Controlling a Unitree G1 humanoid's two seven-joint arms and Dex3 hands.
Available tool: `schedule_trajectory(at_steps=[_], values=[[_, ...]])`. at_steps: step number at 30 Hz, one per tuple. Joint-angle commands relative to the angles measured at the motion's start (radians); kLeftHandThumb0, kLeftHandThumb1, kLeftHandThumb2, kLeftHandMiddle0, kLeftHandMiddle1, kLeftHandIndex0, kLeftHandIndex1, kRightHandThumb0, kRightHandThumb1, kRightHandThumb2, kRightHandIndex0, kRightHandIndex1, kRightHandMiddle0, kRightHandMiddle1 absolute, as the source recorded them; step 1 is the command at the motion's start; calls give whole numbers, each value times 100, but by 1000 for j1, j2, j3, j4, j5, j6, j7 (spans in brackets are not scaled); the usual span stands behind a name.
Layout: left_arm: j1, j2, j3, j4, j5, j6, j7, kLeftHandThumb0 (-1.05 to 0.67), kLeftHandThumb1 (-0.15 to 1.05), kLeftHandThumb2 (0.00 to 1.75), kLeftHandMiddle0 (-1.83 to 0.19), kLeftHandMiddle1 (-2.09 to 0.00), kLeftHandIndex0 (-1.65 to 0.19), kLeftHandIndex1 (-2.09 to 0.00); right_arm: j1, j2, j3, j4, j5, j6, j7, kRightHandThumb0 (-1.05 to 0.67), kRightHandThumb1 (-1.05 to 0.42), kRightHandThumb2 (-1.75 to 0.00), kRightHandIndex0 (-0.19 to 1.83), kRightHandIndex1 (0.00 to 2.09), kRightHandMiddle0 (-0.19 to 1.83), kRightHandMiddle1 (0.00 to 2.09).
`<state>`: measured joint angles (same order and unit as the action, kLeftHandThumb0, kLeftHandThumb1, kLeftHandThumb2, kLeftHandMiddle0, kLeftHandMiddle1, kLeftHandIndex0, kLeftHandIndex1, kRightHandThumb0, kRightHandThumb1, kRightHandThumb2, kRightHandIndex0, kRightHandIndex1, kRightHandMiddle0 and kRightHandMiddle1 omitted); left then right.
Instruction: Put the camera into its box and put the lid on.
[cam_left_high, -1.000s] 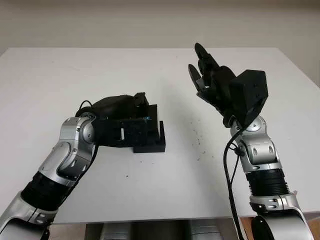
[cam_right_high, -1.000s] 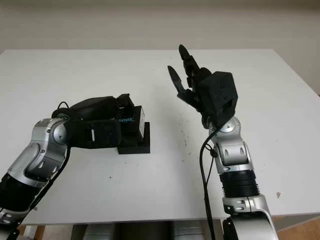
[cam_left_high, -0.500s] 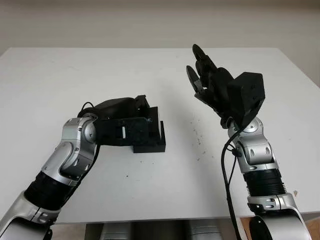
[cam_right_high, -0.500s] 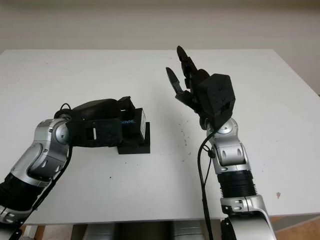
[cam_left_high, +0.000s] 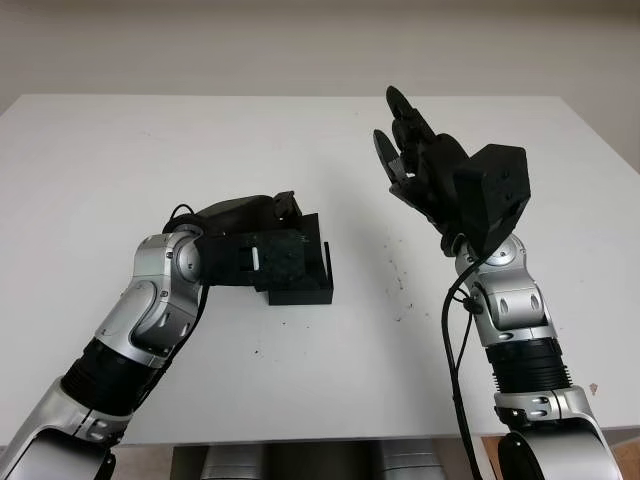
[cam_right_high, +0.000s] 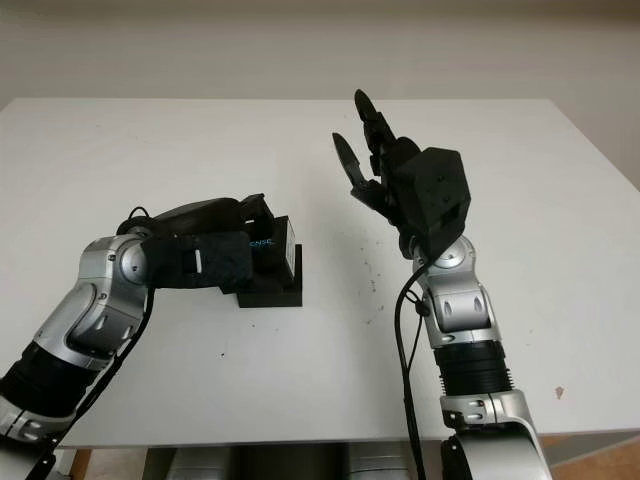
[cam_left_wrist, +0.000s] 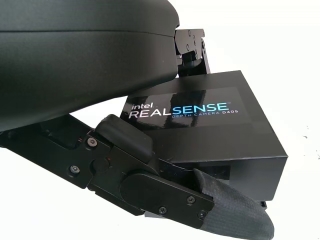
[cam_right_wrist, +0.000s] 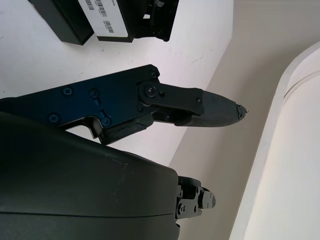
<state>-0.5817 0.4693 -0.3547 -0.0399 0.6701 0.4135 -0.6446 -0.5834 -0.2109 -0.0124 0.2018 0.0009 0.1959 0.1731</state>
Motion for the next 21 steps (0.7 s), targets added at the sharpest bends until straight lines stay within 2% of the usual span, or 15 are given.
schedule_trajectory(at_steps=[1,5,17,21], values=[[-28,-25,-22,8,1,0,3,-27,105,36,-70,-209,-12,-209,2,4,-4,-2,6,-10,5,-67,-105,-56,-9,7,-5,5],[-39,-36,-38,19,17,3,7,-28,105,36,-82,-209,-16,-209,3,4,-4,-5,11,-9,11,-66,-105,-56,-9,7,-4,5],[-36,-37,-33,51,13,-79,49,-31,105,35,-79,-209,-25,-209,3,7,-4,-15,20,16,9,-66,-105,-56,-7,7,-3,5],[-39,-37,-33,65,21,-89,67,-29,105,36,-86,-209,-29,-209,2,7,-3,-10,18,11,7,-66,-105,-56,-6,7,-2,6]])
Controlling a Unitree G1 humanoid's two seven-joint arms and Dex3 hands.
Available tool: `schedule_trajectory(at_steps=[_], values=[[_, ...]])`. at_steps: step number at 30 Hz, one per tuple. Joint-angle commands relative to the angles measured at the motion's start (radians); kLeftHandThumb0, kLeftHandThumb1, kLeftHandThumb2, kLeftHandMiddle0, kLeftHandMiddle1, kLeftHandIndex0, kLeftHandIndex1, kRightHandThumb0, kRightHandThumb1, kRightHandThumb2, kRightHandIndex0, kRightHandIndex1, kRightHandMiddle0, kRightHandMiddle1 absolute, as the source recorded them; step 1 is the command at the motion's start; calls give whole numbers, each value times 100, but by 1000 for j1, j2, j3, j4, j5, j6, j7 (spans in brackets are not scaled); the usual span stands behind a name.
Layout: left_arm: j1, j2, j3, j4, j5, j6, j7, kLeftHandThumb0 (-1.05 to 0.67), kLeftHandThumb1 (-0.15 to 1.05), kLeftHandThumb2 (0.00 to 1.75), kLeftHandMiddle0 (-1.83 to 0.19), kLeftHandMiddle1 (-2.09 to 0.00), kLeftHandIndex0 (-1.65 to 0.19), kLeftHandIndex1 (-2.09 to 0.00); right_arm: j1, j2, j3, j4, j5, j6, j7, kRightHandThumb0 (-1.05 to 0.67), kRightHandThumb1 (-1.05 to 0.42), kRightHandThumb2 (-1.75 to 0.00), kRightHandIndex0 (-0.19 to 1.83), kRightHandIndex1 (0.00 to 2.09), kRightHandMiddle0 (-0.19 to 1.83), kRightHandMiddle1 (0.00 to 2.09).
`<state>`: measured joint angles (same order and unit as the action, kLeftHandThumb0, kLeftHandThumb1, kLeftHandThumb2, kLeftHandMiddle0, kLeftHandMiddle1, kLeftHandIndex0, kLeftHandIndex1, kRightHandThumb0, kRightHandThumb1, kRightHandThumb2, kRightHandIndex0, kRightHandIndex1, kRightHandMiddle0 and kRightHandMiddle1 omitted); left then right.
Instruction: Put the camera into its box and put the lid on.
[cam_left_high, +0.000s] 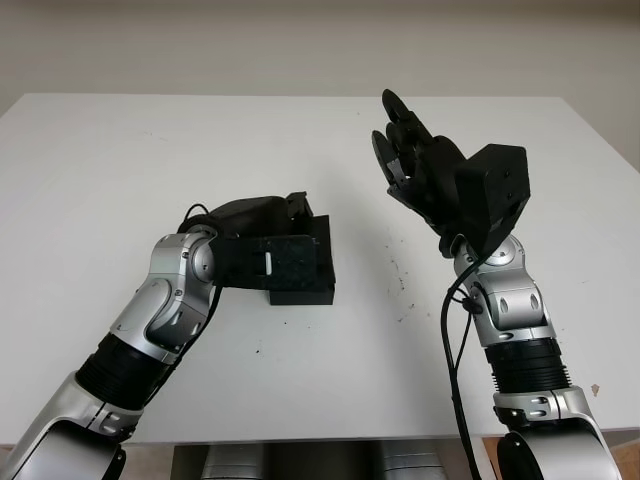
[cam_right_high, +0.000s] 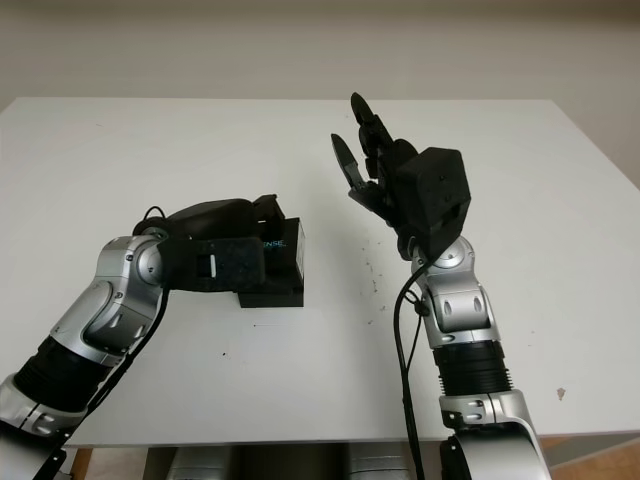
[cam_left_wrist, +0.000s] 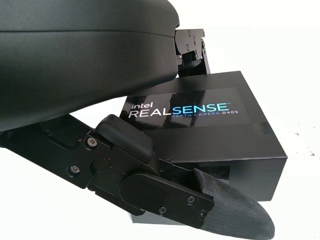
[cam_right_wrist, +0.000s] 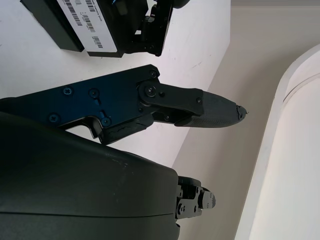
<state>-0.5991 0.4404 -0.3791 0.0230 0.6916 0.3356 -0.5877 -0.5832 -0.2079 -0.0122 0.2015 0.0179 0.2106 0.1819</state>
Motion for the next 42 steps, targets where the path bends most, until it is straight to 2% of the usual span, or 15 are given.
schedule_trajectory(at_steps=[1,11,19,28,32,39,42], values=[[-22,-8,-8,7,2,-15,17,-29,105,37,-88,-209,-29,-209,1,3,-2,-9,-2,-2,-3,-66,-105,-55,-6,8,-2,6],[-25,-11,0,41,-12,-49,51,-28,105,36,-99,-209,-29,-209,-3,3,-1,-3,-2,-5,-1,-67,-105,-55,-5,8,-1,7],[-22,-7,-17,15,31,-12,13,-29,105,37,-89,-209,-23,-209,0,7,-3,-13,3,0,-2,-67,-105,-55,-5,7,-2,6],[-11,4,-37,-28,70,21,-51,-32,105,33,-61,-209,-3,-205,-2,10,-4,-10,8,-3,0,-67,-105,-55,-6,6,-4,5],[-13,13,-42,-38,89,27,-79,-32,105,33,-56,-209,-13,-209,-3,10,-5,-10,7,0,-1,-67,-105,-55,-6,6,-4,5],[-2,16,-32,-58,87,37,-97,-30,105,34,-73,-209,-30,-209,-10,11,-1,2,-4,4,-9,-69,-105,-55,-6,6,-3,6],[0,18,-30,-64,86,44,-101,-29,105,35,-71,-209,-21,-209,-13,12,2,11,-7,0,-9,-69,-105,-54,-6,6,-2,7]])
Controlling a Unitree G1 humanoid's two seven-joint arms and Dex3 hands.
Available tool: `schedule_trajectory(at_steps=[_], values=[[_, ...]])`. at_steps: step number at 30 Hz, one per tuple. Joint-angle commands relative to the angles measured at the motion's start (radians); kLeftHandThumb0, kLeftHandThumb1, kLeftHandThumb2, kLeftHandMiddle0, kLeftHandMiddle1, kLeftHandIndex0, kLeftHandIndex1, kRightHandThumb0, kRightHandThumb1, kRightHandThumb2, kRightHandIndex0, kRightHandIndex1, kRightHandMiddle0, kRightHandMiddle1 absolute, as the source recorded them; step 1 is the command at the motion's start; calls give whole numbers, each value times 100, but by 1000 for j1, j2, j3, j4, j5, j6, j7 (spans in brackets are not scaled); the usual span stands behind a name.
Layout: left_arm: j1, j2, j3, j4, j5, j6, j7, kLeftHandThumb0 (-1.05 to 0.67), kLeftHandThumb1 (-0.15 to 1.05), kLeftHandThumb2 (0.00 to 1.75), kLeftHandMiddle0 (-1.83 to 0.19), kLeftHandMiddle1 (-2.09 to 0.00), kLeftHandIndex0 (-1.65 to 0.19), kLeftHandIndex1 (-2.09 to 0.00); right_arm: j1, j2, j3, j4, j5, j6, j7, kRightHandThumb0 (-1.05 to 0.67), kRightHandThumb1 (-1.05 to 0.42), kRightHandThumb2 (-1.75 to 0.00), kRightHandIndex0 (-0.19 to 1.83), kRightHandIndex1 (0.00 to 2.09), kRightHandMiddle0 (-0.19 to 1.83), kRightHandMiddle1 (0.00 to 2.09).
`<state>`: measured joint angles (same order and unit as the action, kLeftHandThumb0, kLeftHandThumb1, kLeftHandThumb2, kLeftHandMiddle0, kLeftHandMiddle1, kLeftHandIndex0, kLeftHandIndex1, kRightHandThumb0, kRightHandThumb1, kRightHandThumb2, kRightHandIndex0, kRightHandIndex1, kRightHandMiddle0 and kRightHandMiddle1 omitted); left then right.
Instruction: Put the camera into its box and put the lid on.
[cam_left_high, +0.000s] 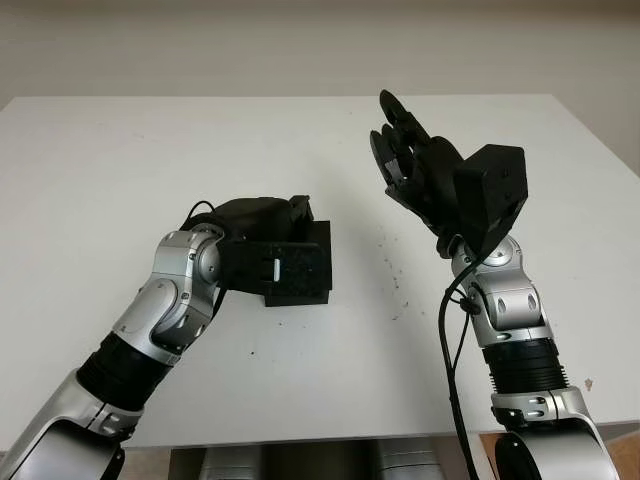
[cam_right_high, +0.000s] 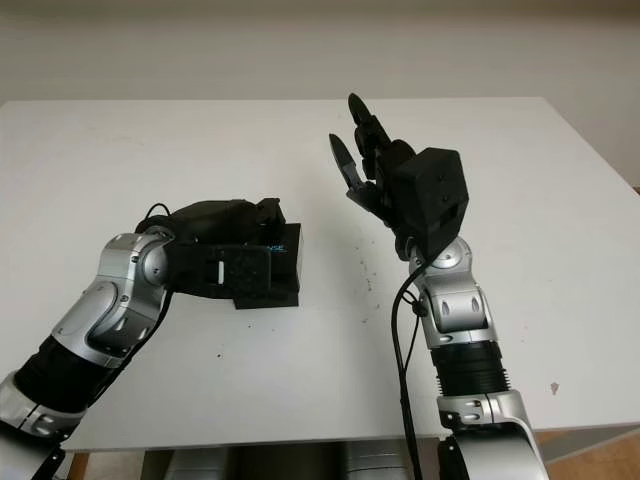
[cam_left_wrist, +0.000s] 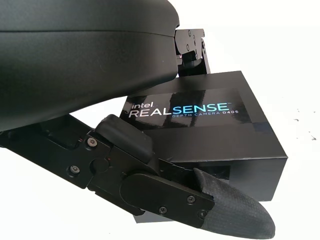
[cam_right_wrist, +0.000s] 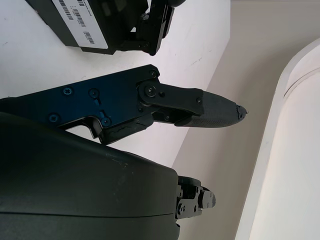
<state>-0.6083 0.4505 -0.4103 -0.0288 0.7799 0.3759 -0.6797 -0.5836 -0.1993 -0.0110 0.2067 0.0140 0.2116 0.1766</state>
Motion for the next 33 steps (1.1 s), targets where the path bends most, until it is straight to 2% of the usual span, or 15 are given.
schedule_trajectory(at_steps=[1,12,17,18,19,20,21,22,23,24,25,27,30,33], values=[[10,9,2,-15,-1,8,-10,-29,105,35,-68,-209,-18,-209,-13,4,1,8,-4,1,-4,-70,-105,-54,-6,6,-1,7],[30,15,18,-5,-33,-13,30,-28,105,34,-75,-209,-15,-209,-16,7,-1,20,-3,-3,-8,-72,-105,-52,-5,6,-1,7],[39,21,10,-9,-29,-18,37,-28,105,33,-74,-209,-7,-203,-15,4,0,22,-3,-9,-3,-72,-105,-52,-5,6,-1,7],[38,27,2,-11,-20,-16,27,-31,105,33,-62,-209,-6,-201,-16,4,-1,20,-1,-7,-1,-71,-105,-53,-6,6,-1,7],[34,35,-13,-14,4,-8,12,-35,105,32,-55,-209,-2,-192,-16,3,-1,19,-1,-6,1,-71,-105,-53,-6,5,-2,7],[28,44,-32,-15,34,-4,-5,-43,105,32,-42,-209,6,-162,-17,3,-1,24,0,-13,4,-71,-105,-53,-7,5,-2,6],[17,58,-56,-17,68,-4,-40,-51,105,35,-21,-196,10,-141,-18,3,-1,25,0,-14,5,-70,-105,-54,-7,5,-2,6],[7,74,-78,-18,101,-15,-72,-56,105,38,-3,-166,10,-119,-19,3,-1,26,-2,-13,5,-70,-105,-54,-6,5,-1,7],[-3,88,-99,-19,134,-27,-105,-60,105,42,0,-122,9,-99,-19,3,-1,26,-3,-16,4,-70,-105,-54,-6,5,-2,7],[-8,94,-108,-22,152,-32,-132,-66,105,47,4,-60,9,-62,-19,4,-1,26,-3,-16,4,-70,-105,-54,-6,6,-1,7],[-9,95,-111,-27,162,-33,-152,-68,105,50,7,-34,9,-41,-20,4,-2,28,-1,-17,5,-69,-105,-54,-5,6,-2,7],[-3,91,-104,-39,167,-28,-180,-73,105,53,16,-8,16,-15,-21,5,-2,30,2,-21,8,-69,-105,-53,-5,6,-2,6],[15,90,-93,-49,165,-37,-180,-77,105,55,19,-1,19,-2,-22,5,-4,30,3,-21,10,-68,-105,-54,-5,6,-1,7],[26,93,-85,-53,158,-52,-175,-78,105,54,19,0,19,0,-22,6,-3,24,0,-12,3,-69,-105,-53,-4,7,-1,7]])
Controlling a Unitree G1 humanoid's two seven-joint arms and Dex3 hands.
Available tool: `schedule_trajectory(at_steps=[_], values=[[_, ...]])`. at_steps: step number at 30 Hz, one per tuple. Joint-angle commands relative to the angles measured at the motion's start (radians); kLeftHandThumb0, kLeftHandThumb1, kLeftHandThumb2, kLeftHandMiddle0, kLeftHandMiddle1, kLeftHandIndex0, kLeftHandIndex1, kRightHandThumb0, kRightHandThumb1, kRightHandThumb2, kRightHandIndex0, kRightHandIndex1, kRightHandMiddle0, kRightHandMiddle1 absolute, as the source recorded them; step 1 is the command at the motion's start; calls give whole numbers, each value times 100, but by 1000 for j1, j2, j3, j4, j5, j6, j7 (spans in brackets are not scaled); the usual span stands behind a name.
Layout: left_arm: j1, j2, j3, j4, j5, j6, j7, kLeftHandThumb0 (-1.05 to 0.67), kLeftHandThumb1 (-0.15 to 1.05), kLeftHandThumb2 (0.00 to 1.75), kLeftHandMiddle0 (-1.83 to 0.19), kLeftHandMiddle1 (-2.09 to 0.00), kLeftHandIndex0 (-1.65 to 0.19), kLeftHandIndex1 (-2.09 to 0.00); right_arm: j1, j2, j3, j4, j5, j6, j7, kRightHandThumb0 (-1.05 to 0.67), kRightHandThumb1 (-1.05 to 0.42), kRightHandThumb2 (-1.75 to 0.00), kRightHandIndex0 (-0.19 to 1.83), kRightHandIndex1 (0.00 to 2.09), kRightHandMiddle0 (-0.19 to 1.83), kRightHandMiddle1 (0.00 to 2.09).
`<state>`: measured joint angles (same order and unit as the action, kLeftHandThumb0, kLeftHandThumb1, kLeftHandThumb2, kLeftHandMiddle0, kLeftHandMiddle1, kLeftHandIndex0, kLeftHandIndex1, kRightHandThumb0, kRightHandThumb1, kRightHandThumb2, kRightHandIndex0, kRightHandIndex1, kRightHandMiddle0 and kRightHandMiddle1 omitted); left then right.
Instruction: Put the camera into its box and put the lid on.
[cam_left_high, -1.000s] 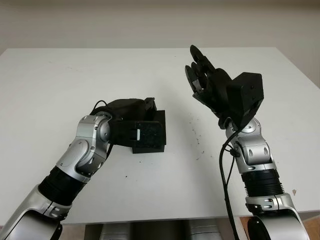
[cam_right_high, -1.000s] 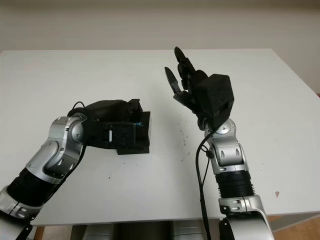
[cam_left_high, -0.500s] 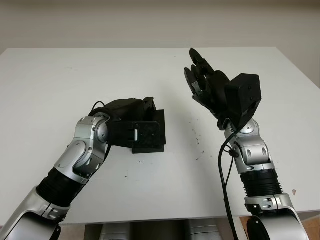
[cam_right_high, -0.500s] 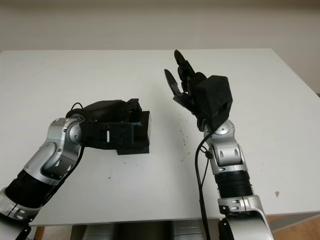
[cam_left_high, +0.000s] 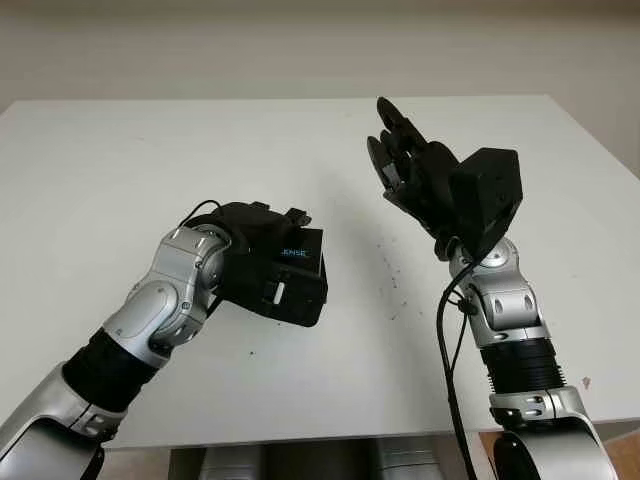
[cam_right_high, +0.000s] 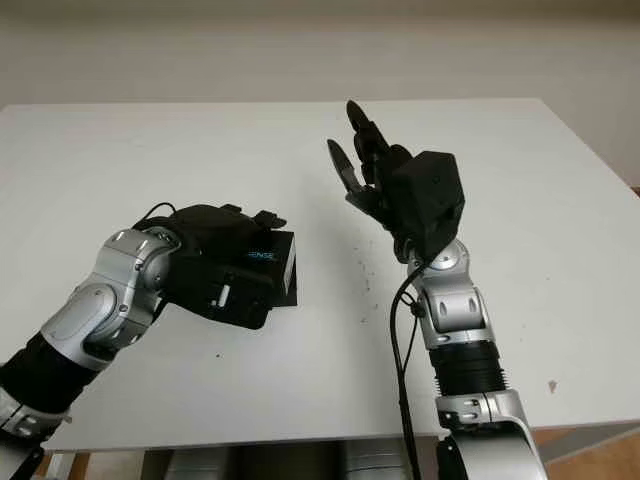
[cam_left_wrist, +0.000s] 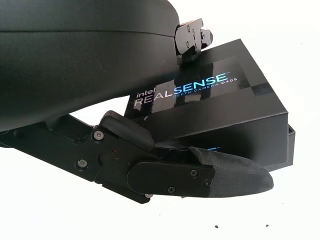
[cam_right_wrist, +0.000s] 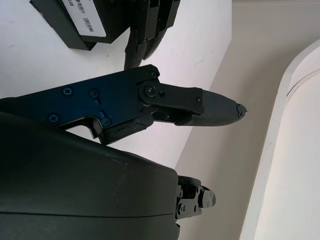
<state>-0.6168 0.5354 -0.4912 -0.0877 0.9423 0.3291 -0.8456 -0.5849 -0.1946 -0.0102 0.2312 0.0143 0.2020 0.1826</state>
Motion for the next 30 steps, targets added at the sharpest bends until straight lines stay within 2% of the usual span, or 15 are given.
schedule_trajectory(at_steps=[1,11,21,30], values=[[37,8,-2,6,-6,-9,-9,-78,105,54,19,0,19,0,-20,1,-4,-2,0,-1,-3,-68,-105,-53,-4,6,-1,7],[58,-25,27,15,-31,27,8,-76,105,52,19,0,19,0,-24,2,-6,14,4,-3,-3,-68,-105,-53,-5,6,-1,7],[87,-116,76,22,-71,101,145,-66,105,48,19,0,19,0,-24,6,-3,20,3,-19,-2,-69,-105,-53,-5,6,-1,7],[111,-153,70,3,-89,158,179,-60,105,45,19,0,19,0,-22,20,-3,24,5,-29,-14,-67,-105,-53,-4,6,-2,7]])
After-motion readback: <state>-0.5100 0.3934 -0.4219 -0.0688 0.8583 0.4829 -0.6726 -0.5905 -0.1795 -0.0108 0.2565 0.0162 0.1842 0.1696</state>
